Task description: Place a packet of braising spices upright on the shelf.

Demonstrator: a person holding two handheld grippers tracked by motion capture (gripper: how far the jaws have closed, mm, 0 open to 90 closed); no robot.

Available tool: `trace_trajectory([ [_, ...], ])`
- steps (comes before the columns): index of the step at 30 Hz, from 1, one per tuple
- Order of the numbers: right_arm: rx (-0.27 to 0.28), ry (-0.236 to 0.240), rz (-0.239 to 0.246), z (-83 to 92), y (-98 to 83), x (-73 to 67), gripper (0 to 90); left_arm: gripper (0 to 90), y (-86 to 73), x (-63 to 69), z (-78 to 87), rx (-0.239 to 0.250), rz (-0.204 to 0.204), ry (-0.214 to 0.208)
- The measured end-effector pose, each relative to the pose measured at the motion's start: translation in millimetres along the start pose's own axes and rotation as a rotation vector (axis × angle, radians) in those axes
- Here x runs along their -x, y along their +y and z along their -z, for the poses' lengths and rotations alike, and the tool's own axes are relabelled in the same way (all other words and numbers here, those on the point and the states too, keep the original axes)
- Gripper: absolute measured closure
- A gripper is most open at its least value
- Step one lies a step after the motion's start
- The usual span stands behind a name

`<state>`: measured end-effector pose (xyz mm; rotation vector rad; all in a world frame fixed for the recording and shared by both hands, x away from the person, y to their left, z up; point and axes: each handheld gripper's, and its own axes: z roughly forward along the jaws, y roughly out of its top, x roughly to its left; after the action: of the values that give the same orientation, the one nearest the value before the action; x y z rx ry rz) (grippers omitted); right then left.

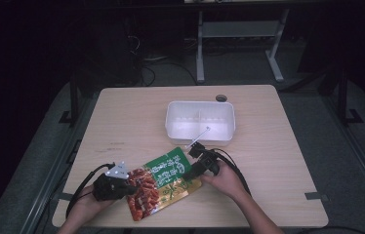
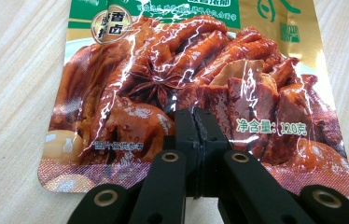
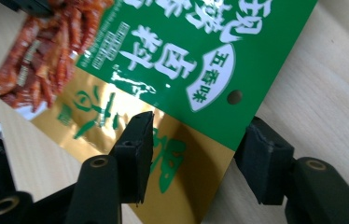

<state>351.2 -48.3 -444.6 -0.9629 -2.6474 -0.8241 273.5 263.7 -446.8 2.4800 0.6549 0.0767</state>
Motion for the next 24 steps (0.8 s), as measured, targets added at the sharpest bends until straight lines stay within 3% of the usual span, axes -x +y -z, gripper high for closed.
trace_trajectory([
  [4, 0.036, 0.056, -0.009, 4.1, 1.6, -1.5, 52.6, 89.0, 0.3, 0.9, -0.2, 0.0, 0.0, 0.003],
  [7, 0.023, 0.08, -0.023, 1.2, 2.6, -2.3, 55.2, 87.9, 0.3, 0.7, -0.2, 0.001, 0.003, -0.001],
  [12, -0.006, 0.09, -0.034, -5.8, 4.3, -3.3, 59.0, 86.3, 0.6, 1.0, -0.4, 0.003, 0.002, -0.002],
  [17, -0.007, 0.072, -0.057, -8.4, 6.6, -2.7, 81.4, 81.6, 0.7, 1.3, 0.0, 0.013, 0.006, -0.006],
  [24, -0.006, 0.069, -0.065, -8.6, 7.5, -3.4, 87.3, 76.8, -0.7, -1.1, 4.9, 0.026, 0.008, 0.011],
])
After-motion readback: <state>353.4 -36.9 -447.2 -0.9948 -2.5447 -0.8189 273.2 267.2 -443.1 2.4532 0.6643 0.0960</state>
